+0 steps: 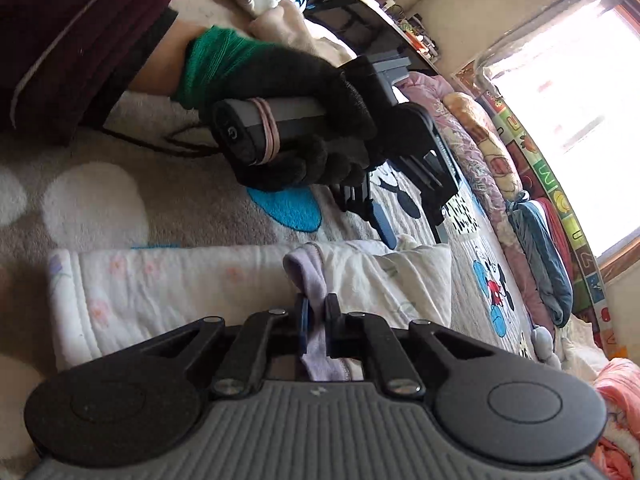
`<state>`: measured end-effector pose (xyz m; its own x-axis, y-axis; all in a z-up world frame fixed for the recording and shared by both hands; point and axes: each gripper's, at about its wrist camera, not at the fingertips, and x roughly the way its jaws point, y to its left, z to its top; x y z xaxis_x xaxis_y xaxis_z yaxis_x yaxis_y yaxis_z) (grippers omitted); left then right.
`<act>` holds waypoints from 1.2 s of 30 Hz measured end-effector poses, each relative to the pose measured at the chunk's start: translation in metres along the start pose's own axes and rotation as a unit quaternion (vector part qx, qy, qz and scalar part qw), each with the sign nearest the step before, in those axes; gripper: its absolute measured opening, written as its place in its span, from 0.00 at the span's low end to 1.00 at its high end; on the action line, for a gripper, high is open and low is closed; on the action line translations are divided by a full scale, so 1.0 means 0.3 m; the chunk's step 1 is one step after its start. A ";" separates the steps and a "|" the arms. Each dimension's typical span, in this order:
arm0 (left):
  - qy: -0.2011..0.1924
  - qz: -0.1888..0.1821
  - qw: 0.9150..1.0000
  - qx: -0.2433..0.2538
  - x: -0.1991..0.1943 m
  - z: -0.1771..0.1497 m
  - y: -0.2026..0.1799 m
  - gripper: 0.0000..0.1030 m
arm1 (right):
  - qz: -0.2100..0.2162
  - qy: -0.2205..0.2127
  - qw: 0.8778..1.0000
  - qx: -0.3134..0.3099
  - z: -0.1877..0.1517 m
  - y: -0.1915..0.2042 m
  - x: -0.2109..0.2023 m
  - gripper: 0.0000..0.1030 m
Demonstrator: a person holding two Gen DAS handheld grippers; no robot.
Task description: Fold clothes
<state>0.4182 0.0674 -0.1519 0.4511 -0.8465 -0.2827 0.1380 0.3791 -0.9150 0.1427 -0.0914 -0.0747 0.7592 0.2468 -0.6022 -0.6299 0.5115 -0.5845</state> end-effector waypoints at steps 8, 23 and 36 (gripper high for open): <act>-0.003 -0.008 1.000 -0.016 -0.003 -0.001 0.003 0.61 | 0.047 -0.038 0.995 0.076 -0.021 -0.036 -0.119 0.08; -0.011 0.018 0.999 0.025 -0.045 0.017 -0.039 0.61 | 0.101 -0.015 0.984 0.144 -0.046 0.036 -0.045 0.08; 0.019 0.094 0.979 0.182 0.045 -0.069 -0.141 0.25 | 0.085 -0.030 0.984 0.155 -0.057 0.018 -0.125 0.09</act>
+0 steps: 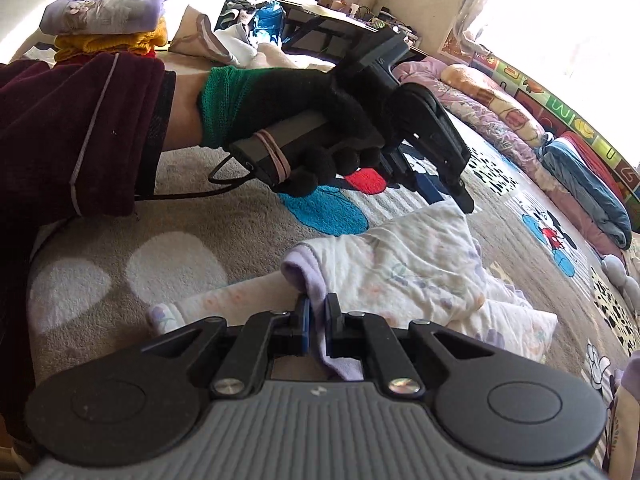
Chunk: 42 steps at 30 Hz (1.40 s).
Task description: Fold clothes
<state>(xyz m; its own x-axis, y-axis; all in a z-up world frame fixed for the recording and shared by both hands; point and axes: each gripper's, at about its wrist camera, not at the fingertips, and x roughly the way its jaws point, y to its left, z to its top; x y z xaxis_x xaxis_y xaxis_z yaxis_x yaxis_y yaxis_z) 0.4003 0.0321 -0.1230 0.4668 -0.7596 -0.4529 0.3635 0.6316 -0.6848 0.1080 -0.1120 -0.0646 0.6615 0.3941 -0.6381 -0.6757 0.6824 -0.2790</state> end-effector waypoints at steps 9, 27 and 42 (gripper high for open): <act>-0.002 0.024 0.999 0.035 0.014 -0.011 -0.013 0.25 | 0.012 0.032 0.999 0.025 -0.041 0.010 0.063 0.14; -0.012 0.055 0.975 0.216 -0.010 -0.059 -0.166 0.35 | -0.057 -0.007 0.998 0.039 0.036 -0.218 0.118 0.27; -0.080 0.039 0.984 0.156 -0.071 -0.014 -0.133 0.24 | -0.058 0.002 0.996 0.070 -0.018 -0.244 0.213 0.37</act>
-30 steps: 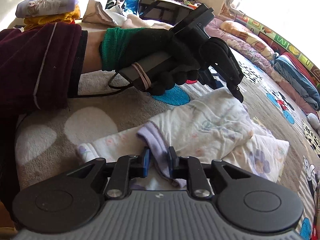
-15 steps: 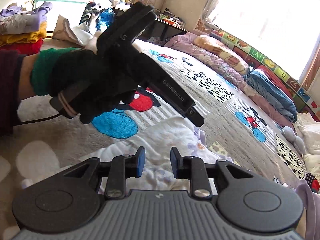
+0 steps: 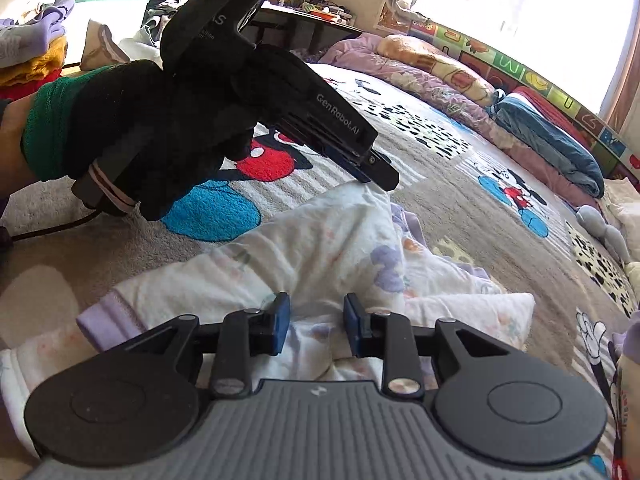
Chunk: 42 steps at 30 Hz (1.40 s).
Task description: Fold clothes
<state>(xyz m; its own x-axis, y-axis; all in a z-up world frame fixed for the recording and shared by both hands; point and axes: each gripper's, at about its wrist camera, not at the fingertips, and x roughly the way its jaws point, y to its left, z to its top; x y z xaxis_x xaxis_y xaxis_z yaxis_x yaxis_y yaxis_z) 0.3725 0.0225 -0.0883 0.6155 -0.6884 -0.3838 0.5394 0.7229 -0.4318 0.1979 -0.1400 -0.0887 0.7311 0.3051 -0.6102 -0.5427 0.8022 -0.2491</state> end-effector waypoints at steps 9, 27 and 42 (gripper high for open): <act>0.070 0.047 0.996 -0.016 0.159 -0.056 0.037 0.22 | 0.007 0.002 1.000 0.019 -0.014 0.002 0.041 0.49; 0.118 0.049 0.978 0.164 0.042 -0.130 -0.144 0.29 | -0.002 -0.017 1.000 0.023 -0.089 0.145 -0.117 0.43; 0.100 0.062 0.974 0.191 -0.116 -0.238 -0.300 0.30 | -0.014 -0.057 0.993 0.102 -0.162 0.134 -0.307 0.44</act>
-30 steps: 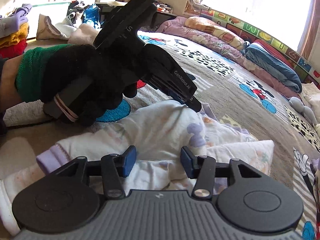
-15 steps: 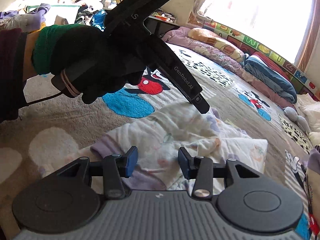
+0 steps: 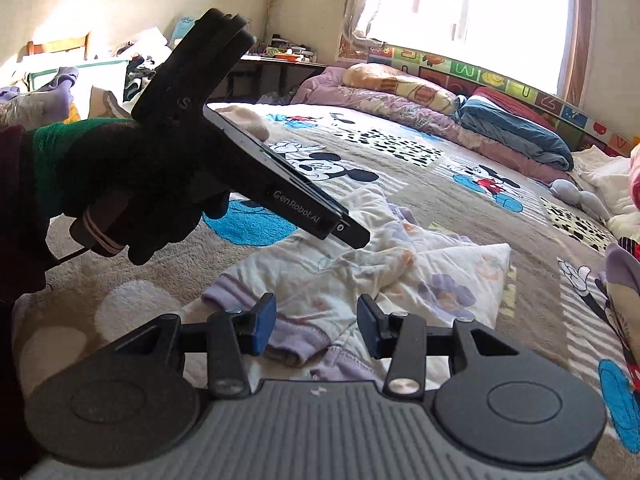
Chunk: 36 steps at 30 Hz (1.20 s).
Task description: Fold clothes
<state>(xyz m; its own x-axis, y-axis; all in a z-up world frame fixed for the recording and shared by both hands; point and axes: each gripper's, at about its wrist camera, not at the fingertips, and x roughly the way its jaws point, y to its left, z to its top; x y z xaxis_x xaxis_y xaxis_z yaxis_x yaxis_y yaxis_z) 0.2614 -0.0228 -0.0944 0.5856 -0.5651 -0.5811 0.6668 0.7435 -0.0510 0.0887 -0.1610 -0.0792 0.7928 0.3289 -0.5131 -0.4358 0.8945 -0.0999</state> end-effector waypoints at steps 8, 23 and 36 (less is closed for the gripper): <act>-0.035 0.071 0.997 0.017 -0.157 -0.064 -0.130 0.30 | -0.044 -0.040 0.997 0.051 -0.137 -0.061 -0.158 0.44; -0.050 0.024 0.975 -0.217 -0.175 -0.134 0.064 0.51 | 0.003 -0.056 0.974 0.218 -0.206 -0.274 -0.170 0.51; -0.033 -0.072 0.913 -0.400 0.041 -0.131 0.384 0.56 | 0.129 -0.004 0.877 0.463 -0.255 -0.738 0.222 0.61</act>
<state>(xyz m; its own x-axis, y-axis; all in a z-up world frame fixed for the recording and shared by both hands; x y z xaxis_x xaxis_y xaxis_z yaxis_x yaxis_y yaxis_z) 0.3274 0.0698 -0.1393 0.5628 -0.6788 -0.4717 0.2048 0.6674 -0.7160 0.2054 -0.3602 -0.1563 0.7233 0.5558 -0.4099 -0.0721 0.6511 0.7556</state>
